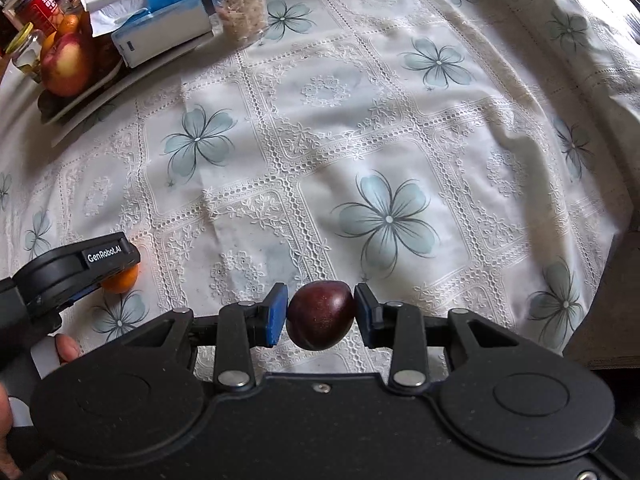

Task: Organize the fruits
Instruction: 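Close left gripper on the orange while right gripper holds the plum, then carry the orange in left gripper while right carries the plum over the tray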

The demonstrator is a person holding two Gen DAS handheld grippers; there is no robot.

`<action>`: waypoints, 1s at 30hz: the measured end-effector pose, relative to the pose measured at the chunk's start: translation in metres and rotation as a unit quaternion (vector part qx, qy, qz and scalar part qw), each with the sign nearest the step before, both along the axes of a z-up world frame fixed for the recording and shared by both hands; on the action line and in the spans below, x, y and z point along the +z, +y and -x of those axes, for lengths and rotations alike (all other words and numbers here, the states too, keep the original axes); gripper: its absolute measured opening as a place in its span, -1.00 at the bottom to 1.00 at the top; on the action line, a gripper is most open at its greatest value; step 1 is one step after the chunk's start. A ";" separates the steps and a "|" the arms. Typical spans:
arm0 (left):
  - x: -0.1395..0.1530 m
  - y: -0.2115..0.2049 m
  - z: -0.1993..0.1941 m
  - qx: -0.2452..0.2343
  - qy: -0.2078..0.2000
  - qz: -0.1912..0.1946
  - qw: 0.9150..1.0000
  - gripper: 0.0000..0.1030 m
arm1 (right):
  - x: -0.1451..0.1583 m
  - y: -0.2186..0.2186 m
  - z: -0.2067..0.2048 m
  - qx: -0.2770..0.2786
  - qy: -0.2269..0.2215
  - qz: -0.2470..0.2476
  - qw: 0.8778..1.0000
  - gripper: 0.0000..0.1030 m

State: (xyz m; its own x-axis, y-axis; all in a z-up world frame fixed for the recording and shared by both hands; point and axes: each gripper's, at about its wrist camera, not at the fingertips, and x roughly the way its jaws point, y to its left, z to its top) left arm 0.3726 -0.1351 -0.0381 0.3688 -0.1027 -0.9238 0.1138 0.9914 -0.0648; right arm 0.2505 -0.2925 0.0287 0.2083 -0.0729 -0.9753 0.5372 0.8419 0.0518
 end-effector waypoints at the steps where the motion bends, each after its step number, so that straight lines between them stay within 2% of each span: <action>1: 0.001 0.001 0.000 0.002 0.004 0.002 1.000 -0.20 | 0.001 0.001 0.000 0.002 0.000 -0.001 1.000 -0.13; 5: 0.007 0.007 0.006 0.004 0.016 0.001 1.000 -0.20 | 0.001 0.003 0.001 0.008 0.003 -0.005 1.000 -0.13; 10: 0.016 0.014 0.020 -0.003 0.011 -0.016 1.000 -0.20 | -0.006 0.002 0.000 0.006 0.018 -0.010 1.000 -0.13; 20: 0.042 0.038 0.054 -0.012 0.001 -0.002 1.000 -0.20 | -0.013 0.007 -0.002 0.016 0.031 0.002 0.999 -0.13; 25: 0.052 0.055 0.081 -0.013 -0.027 -0.017 0.999 -0.20 | -0.004 0.014 0.007 0.032 -0.001 0.018 0.999 -0.13; 30: 0.051 0.083 0.113 -0.005 -0.022 -0.004 1.000 -0.20 | 0.008 0.019 0.031 0.051 -0.053 0.020 0.997 -0.13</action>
